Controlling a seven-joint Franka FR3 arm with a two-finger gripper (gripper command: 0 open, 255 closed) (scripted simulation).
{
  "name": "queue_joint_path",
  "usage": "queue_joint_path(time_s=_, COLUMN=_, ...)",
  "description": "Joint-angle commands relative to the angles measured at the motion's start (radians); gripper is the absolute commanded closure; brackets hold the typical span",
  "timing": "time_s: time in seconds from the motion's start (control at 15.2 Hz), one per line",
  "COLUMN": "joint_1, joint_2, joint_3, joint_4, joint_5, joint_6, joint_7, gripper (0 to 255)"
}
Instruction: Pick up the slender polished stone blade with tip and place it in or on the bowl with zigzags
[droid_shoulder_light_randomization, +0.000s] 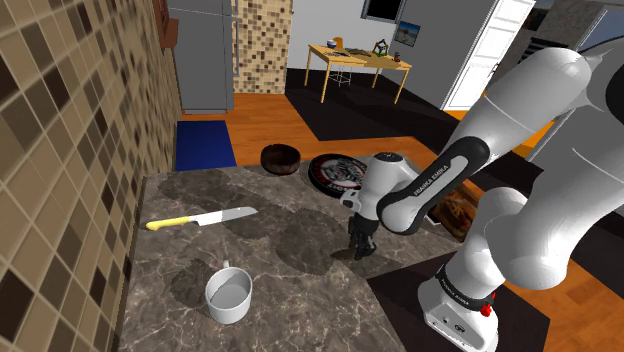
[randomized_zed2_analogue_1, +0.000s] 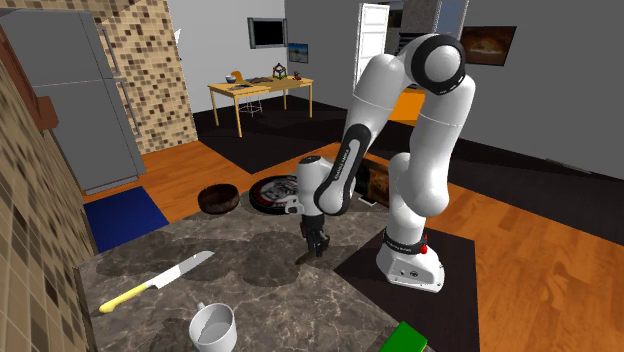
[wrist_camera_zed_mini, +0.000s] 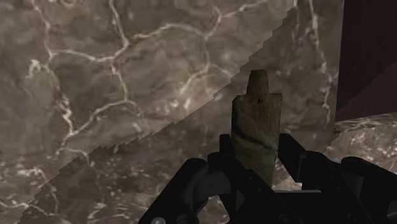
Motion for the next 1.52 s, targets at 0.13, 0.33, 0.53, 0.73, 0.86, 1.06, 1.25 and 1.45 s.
queue_joint_path(time_s=0.13, joint_1=-0.034, joint_2=-0.089, joint_3=0.018, joint_4=-0.004, joint_5=-0.058, joint_6=-0.083, joint_7=0.045, gripper=255)
queue_joint_path(time_s=0.33, joint_1=-0.055, joint_2=-0.16, joint_3=0.03, joint_4=-0.003, joint_5=-0.086, joint_6=-0.154, joint_7=0.068, gripper=255)
queue_joint_path(time_s=0.53, joint_1=-0.07, joint_2=-0.226, joint_3=0.039, joint_4=0.002, joint_5=-0.106, joint_6=-0.225, joint_7=0.085, gripper=255)
queue_joint_path(time_s=0.73, joint_1=-0.081, joint_2=-0.288, joint_3=0.047, joint_4=0.01, joint_5=-0.119, joint_6=-0.295, joint_7=0.098, gripper=255)
queue_joint_path(time_s=0.86, joint_1=-0.087, joint_2=-0.326, joint_3=0.051, joint_4=0.018, joint_5=-0.126, joint_6=-0.341, joint_7=0.105, gripper=255)
queue_joint_path(time_s=1.06, joint_1=-0.093, joint_2=-0.379, joint_3=0.056, joint_4=0.031, joint_5=-0.133, joint_6=-0.407, joint_7=0.114, gripper=255)
queue_joint_path(time_s=1.25, joint_1=-0.098, joint_2=-0.426, joint_3=0.06, joint_4=0.048, joint_5=-0.139, joint_6=-0.472, joint_7=0.122, gripper=255)
queue_joint_path(time_s=1.45, joint_1=-0.102, joint_2=-0.469, joint_3=0.064, joint_4=0.068, joint_5=-0.143, joint_6=-0.533, joint_7=0.128, gripper=255)
